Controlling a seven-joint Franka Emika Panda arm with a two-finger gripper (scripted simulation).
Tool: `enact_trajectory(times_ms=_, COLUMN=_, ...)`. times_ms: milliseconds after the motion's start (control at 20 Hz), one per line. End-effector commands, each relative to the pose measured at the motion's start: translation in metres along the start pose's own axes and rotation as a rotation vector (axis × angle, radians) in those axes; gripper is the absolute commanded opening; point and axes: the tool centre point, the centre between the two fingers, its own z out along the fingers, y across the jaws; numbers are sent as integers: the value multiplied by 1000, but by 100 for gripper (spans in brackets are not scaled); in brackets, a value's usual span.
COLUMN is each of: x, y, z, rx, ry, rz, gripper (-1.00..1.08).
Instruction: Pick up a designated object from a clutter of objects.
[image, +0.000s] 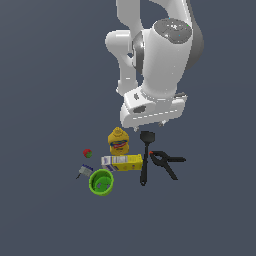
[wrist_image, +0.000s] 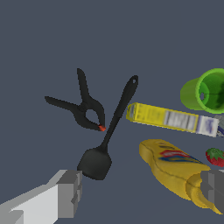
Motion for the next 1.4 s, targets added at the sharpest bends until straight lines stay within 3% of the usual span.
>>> enact_trajectory(times_ms=0, x=9, y=-7, z=18, rx=-6, ry=1, rz=-73, gripper=100)
enact_trajectory(times_ms=750, x=54, y=-74, z=145, rx=-9, ry=26, rz=-587, gripper=100)
enact_trajectory(times_ms=1050, x=57, y=-90, z=170, rx=-2, ry=34, rz=-685, gripper=100)
enact_trajectory(times_ms=1350, x=58, y=-94, z=176, rx=0, ry=35, rz=-704, gripper=100)
